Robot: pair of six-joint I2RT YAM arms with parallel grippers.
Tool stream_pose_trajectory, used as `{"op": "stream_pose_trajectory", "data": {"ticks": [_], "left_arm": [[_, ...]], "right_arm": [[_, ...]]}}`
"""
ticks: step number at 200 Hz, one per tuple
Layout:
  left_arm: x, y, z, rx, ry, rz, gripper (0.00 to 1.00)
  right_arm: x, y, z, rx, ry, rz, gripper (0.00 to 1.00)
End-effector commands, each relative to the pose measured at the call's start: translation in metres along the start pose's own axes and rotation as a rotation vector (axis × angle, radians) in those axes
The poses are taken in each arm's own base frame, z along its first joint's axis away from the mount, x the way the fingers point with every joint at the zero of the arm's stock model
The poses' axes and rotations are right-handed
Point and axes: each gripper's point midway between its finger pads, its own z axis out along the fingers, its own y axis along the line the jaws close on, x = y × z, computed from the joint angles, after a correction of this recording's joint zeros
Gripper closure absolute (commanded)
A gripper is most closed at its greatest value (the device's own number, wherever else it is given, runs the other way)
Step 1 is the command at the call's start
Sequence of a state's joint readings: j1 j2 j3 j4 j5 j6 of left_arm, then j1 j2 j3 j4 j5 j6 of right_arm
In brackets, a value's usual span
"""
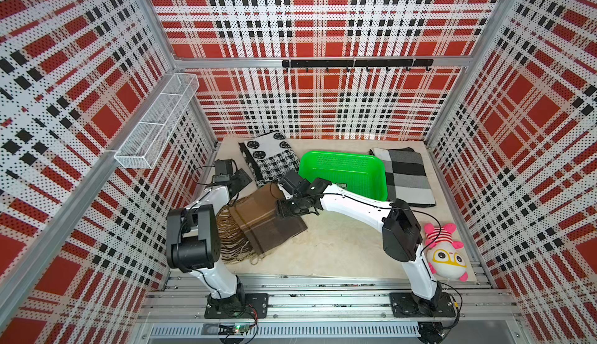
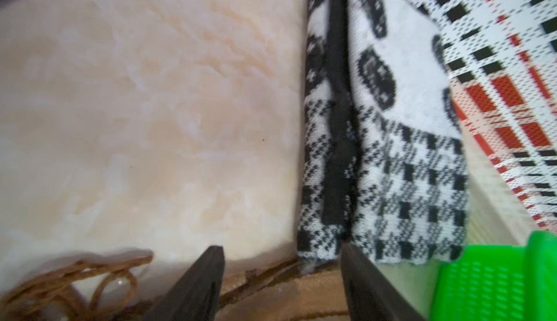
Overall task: Put the folded scarf in the basket
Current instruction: Adjust the scarf at the center of the board.
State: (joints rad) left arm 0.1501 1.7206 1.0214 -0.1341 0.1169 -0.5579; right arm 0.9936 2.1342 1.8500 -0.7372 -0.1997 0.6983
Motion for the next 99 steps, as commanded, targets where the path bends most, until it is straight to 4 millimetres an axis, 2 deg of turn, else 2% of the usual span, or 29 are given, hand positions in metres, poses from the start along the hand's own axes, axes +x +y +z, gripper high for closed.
{"op": "stream_pose_trajectory", "data": {"ticks": [1, 17, 33, 70, 99], "left_arm": [[0.026, 0.006, 0.005, -0.013, 0.086, -0.005, 0.35], [0.036, 0.008, 0.006, -0.010, 0.098, -0.040, 0.37], [0.044, 0.016, 0.006, -0.030, 0.099, -0.064, 0.39], [0.072, 0.049, 0.007, -0.082, 0.139, -0.150, 0.42], [0.071, 0.075, -0.002, -0.107, 0.095, -0.235, 0.44]], "right_arm": [[0.049, -0.016, 0.024, 0.024, 0.162, 0.011, 0.39], [0.052, -0.019, 0.037, 0.033, 0.185, -0.013, 0.40], [0.047, -0.022, 0.050, 0.058, 0.189, -0.027, 0.43], [0.031, -0.040, 0.071, 0.148, 0.157, -0.012, 0.45], [0.009, -0.054, 0.084, 0.186, 0.108, 0.028, 0.45]]}}
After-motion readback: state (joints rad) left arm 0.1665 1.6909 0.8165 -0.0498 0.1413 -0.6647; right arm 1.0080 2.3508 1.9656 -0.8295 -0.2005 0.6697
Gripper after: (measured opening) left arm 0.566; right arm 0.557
